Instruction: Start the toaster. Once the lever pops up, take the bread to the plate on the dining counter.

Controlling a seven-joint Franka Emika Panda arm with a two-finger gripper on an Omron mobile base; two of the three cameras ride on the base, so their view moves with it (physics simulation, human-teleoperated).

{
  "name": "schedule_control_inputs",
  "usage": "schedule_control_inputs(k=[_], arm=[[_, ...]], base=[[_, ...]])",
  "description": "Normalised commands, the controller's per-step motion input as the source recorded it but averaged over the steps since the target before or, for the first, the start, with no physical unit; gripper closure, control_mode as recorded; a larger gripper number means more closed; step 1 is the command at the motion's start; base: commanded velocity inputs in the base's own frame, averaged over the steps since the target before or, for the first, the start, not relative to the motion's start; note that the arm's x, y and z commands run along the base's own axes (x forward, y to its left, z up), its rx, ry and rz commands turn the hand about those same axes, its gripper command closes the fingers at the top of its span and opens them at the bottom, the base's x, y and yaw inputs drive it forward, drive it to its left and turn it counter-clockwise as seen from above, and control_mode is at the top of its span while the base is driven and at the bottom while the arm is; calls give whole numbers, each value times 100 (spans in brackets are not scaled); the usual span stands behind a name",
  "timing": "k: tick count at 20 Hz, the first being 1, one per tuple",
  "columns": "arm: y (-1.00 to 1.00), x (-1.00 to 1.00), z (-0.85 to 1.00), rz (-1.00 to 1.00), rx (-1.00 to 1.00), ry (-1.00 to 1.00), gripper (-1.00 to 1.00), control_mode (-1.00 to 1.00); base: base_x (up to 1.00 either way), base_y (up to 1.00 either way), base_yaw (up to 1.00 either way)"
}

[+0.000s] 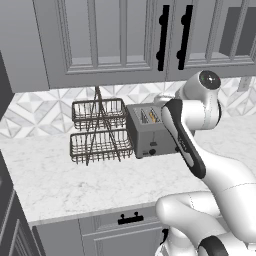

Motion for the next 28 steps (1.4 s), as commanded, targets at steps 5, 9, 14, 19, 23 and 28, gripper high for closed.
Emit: schedule_control_inputs(k=[5,9,14,19,23,28], arm=[[0,0,0,0,0,0,-100,-100],[0,0,0,0,0,0,-100,-100],[0,0,0,0,0,0,-100,-100],[0,0,0,0,0,0,-100,-100],[0,0,0,0,0,0,-100,-100],[0,0,0,0,0,0,-100,-100]], base=[[0,0,0],[0,0,0],[0,0,0],[0,0,0],[0,0,0],[0,0,0]])
